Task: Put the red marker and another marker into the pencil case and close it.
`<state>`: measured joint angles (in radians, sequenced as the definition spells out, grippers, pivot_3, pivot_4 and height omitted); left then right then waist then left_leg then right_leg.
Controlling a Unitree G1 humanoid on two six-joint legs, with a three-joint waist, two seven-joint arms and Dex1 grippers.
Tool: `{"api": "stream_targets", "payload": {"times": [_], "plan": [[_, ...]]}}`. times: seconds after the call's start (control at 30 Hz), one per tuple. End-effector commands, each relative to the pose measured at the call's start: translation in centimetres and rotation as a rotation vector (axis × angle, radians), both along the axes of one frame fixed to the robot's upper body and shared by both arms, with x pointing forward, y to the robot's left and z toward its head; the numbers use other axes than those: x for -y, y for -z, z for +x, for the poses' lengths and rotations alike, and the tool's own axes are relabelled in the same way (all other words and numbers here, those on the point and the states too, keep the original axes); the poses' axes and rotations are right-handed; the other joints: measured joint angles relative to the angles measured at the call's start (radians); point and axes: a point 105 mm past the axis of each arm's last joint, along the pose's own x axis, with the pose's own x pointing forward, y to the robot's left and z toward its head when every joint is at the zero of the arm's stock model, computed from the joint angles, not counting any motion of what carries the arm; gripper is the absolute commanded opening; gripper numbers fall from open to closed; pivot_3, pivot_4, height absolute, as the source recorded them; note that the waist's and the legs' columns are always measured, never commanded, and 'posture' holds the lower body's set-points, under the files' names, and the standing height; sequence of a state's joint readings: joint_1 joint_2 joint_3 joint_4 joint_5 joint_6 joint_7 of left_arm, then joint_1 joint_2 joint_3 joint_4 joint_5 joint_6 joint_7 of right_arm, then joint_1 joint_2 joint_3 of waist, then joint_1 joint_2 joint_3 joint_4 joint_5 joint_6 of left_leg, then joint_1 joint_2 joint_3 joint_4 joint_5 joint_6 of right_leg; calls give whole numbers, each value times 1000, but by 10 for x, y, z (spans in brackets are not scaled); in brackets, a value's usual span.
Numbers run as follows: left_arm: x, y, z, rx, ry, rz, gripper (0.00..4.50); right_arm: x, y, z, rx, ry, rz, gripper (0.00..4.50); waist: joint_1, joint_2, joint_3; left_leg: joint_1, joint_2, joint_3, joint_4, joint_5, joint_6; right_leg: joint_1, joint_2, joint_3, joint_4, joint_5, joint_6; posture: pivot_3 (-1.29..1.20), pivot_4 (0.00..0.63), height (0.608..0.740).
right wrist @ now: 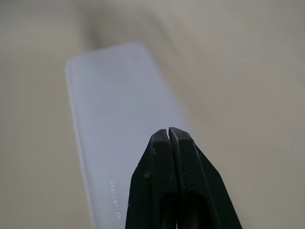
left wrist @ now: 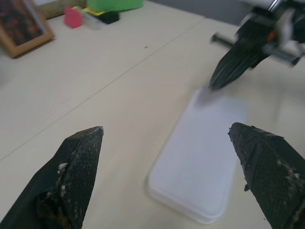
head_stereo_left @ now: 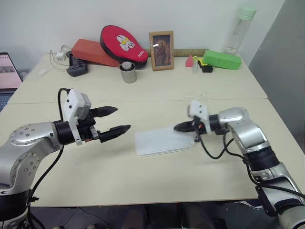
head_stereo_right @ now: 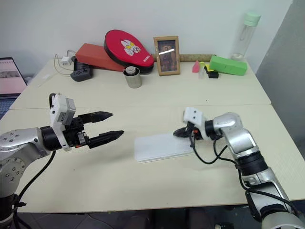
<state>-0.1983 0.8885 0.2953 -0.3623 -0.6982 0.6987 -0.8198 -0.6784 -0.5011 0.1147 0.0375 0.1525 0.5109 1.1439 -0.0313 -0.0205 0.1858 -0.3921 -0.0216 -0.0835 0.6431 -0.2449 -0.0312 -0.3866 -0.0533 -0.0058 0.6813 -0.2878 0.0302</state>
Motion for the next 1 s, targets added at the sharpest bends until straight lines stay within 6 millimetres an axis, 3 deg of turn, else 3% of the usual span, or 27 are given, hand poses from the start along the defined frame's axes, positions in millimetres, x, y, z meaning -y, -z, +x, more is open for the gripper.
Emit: {"api": "stream_targets", "payload": {"times": [0.03,0.1,0.27,0.6,1.0], "plan": [[-28,2,13,61,-160,30,4500,41,-36,13,58,224,171,190,1,0,0,0,0,0,0,0,0,0,0,0,0,0,0,0,150,740],[-40,6,17,72,-222,41,4500,59,-36,14,51,310,183,489,3,0,0,-1,0,0,0,0,0,0,0,0,0,0,0,0,150,740],[-60,5,22,93,-312,7,4500,93,-17,7,-2,448,163,1809,4,0,0,-4,0,0,0,0,0,-2,-1,-1,-1,0,0,0,150,740],[-58,9,24,71,-290,-24,4500,96,-10,-8,-11,466,136,4473,1,0,0,-4,0,0,1,0,0,-2,-1,-1,-1,0,0,0,150,740],[-48,9,24,65,-241,-54,4500,87,-8,-15,-25,433,157,4492,2,0,0,-5,0,0,1,0,0,-2,-1,-1,-1,0,0,0,150,740]]}}
